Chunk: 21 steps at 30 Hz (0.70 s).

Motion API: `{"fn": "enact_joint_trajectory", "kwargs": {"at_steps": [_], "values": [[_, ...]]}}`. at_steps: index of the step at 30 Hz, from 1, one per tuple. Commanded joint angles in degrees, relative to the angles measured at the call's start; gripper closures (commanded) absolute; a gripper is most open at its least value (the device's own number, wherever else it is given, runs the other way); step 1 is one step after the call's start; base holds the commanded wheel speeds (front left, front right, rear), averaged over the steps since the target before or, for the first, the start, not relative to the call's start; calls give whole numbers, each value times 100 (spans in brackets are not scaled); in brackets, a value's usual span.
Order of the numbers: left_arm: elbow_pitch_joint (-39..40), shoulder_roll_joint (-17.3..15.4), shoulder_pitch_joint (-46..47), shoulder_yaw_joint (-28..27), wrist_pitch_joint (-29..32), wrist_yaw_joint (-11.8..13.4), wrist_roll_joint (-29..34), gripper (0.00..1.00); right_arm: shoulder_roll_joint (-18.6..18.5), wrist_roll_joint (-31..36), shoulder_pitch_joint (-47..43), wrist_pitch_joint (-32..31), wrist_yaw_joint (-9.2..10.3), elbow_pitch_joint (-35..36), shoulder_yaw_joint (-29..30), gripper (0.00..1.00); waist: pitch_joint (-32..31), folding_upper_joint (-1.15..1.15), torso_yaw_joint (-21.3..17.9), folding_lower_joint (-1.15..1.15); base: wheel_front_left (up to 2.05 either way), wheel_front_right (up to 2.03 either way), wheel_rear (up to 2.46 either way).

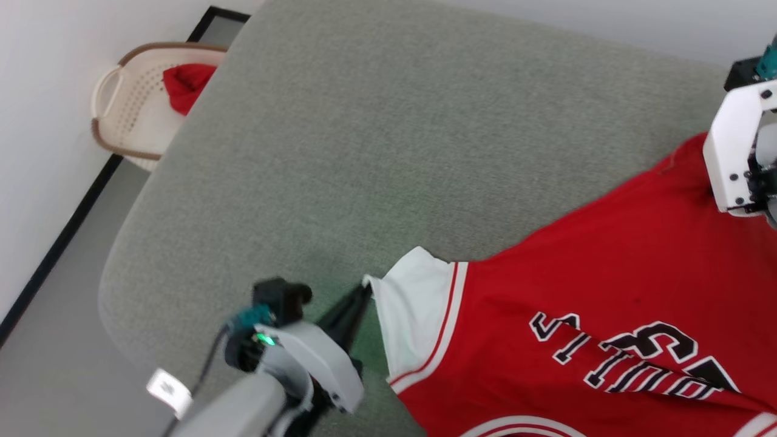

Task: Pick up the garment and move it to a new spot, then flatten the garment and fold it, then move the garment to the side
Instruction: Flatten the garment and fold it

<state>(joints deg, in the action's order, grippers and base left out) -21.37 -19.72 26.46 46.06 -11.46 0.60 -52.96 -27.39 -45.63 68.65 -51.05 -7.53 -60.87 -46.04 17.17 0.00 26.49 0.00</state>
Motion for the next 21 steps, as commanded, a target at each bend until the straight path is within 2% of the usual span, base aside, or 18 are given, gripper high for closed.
{"fn": "enact_joint_trajectory", "kwargs": {"at_steps": [1, 9, 14, 21], "values": [[63, -100, 118, -59, 89, 29, -53, 100, 19, -58, 101, 52, 7, 68, -16, 100, -134, 0, -157, 0, 0, 0, 0], [687, -948, 981, -382, 1224, 197, -205, 100, 20, -393, 447, 507, 7, 618, -24, 100, -436, 0, -613, 0, 0, 0, 0], [800, -1452, 1890, -648, 1819, 138, -176, 100, 19, -505, 725, 1006, 6, 938, -81, 100, -617, 0, -912, 0, 0, 0, 0], [201, -1637, 3298, -832, 2392, -49, -39, 100, 73, -423, 1183, 1955, 6, 1002, -58, 100, -820, 0, -1298, 0, 0, 0, 0]]}}
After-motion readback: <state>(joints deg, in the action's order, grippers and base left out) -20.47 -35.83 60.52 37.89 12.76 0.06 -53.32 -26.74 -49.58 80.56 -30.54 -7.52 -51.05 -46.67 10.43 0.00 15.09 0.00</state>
